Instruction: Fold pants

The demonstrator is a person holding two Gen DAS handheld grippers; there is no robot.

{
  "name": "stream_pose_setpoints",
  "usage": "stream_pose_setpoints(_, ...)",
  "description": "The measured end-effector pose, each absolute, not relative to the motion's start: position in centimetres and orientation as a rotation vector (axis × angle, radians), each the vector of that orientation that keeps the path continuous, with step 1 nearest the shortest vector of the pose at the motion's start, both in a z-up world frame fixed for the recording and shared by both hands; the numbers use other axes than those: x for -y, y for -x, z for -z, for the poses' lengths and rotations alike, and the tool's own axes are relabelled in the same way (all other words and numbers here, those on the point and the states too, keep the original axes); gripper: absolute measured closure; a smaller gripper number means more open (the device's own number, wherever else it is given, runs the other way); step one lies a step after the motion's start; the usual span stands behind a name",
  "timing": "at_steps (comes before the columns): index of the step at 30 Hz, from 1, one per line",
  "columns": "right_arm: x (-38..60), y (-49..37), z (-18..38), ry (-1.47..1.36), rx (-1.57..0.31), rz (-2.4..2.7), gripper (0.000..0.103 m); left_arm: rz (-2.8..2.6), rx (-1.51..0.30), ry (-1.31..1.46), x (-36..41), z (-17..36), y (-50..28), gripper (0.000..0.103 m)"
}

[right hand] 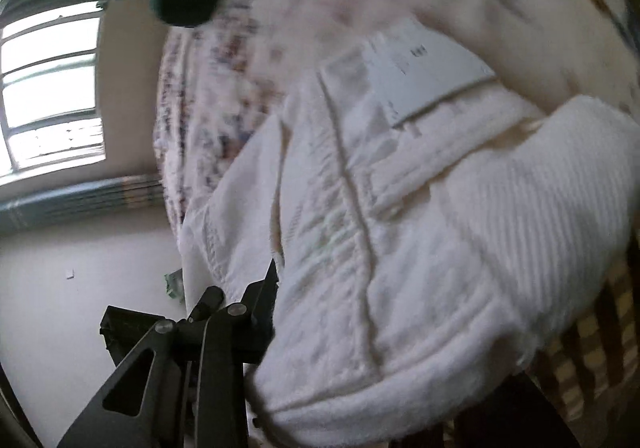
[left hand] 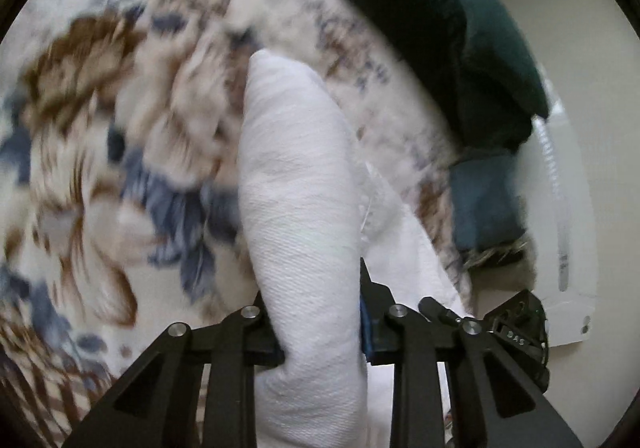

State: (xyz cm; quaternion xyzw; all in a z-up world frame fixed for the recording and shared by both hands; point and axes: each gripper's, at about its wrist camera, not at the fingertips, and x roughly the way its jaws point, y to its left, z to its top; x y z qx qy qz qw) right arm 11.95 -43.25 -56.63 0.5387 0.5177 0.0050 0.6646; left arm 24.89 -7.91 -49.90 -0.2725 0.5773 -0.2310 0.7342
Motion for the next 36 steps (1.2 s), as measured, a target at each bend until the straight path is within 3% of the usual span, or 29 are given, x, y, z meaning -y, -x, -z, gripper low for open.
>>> stream_pose_setpoints(11,36.0,-29.2,50.0,-1.133,-1.003,-0.114,0.068,0.527,-1.102,0.586,-2.5,45.8,-41.3,0.080)
stream_pose_setpoints(17,26.5,-42.2,53.8,-1.107,-0.968,-0.156,0.068,0.468,-1.090,0.537,-11.4,49.8,-52.4,0.080)
stream_pose_setpoints(20,21.4,-48.6,56.7,-1.073,-0.988,-0.179,0.068,0.428,-1.130,0.542,-16.3,54.4,-57.0,0.079)
stream_pose_setpoints(23,17.3,-52.4,60.9,-1.054,-1.044,-0.178,0.068,0.379,-1.213,0.485,-18.5,58.8,-58.9,0.071)
stream_pose_setpoints(25,15.3,-53.4,64.5,-1.065,-1.146,-0.149,0.058,0.349,-1.282,0.440,-19.5,60.8,-59.1,0.049)
stream_pose_setpoints(27,14.5,-52.8,66.5,-1.053,-1.207,-0.115,0.039,0.299,-1.298,0.404,-19.8,60.7,-58.5,0.028)
stream_pose_setpoints(29,14.3,-52.2,66.9,-1.005,-1.230,-0.132,0.030,0.258,-1.284,0.376,-19.6,59.9,-57.3,0.026)
stream_pose_setpoints(31,14.0,-52.1,65.6,-0.877,-1.266,-0.099,0.018,0.185,-1.264,0.286,-18.8,58.7,-56.1,0.011)
stream_pose_setpoints(32,13.6,-52.2,64.7,-0.781,-1.295,-0.065,0.011,0.153,-1.260,0.246,-18.3,58.1,-55.5,0.011)
stream_pose_setpoints(36,12.3,-52.9,61.3,-0.465,-1.342,0.070,0.005,0.072,-1.279,0.144,-17.4,57.1,-53.8,0.011)
